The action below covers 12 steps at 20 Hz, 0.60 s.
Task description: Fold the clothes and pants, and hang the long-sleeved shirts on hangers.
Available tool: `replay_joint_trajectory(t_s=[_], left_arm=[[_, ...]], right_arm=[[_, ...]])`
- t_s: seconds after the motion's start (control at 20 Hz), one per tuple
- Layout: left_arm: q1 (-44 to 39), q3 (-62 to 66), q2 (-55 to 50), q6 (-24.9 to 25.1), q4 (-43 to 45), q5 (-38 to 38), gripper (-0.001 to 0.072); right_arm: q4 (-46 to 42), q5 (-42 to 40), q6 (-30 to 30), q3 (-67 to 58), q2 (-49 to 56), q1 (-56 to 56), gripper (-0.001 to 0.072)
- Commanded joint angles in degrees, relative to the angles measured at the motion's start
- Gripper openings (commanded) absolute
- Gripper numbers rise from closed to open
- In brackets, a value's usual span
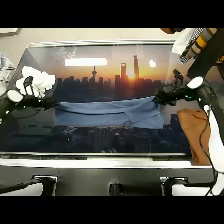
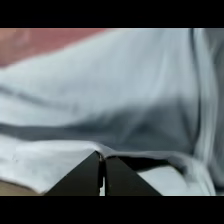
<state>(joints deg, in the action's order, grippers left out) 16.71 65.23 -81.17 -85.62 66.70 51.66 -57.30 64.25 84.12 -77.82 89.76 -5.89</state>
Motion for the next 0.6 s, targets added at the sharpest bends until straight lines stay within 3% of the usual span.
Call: replay_joint_trajectory(t_s=[0.0,0.25,0.35,0.4,0.45,0.5,0.55], left_arm=[[-1.9,10.2,-9.0,-0.2,2.5,2.3,0.0015],[-2.9,14.8,-14.6,-2.9,3.0,3.0,0.0016],[-3.4,14.8,-15.2,-2.9,2.8,3.4,0.0074],[-3.5,14.9,-15.0,-2.9,2.8,3.5,0.0237],[-3.5,15.3,-14.5,-2.9,2.8,3.9,0.039],[-3.3,15.9,-13.9,-2.9,3.4,4.7,0.0494],[-3.2,16.6,-13.2,-2.9,3.9,5.6,0.0554]], right_arm=[[-1.9,-1.7,2.7,-6.2,5.9,0.6,0.0022],[-2.1,-1.8,2.9,-6.6,9.1,1.4,0.0029],[-1.3,-1.0,3.0,-6.6,9.6,1.8,0.0213],[-0.9,0.9,3.0,-7.0,9.3,1.6,0.0294],[-1.2,4.6,2.9,-8.5,9.0,0.8,0.043],[-1.8,8.4,2.4,-10.0,8.6,-0.7,0.0627],[-2.1,11.8,0.4,-11.2,8.0,-2.8,0.0693]])
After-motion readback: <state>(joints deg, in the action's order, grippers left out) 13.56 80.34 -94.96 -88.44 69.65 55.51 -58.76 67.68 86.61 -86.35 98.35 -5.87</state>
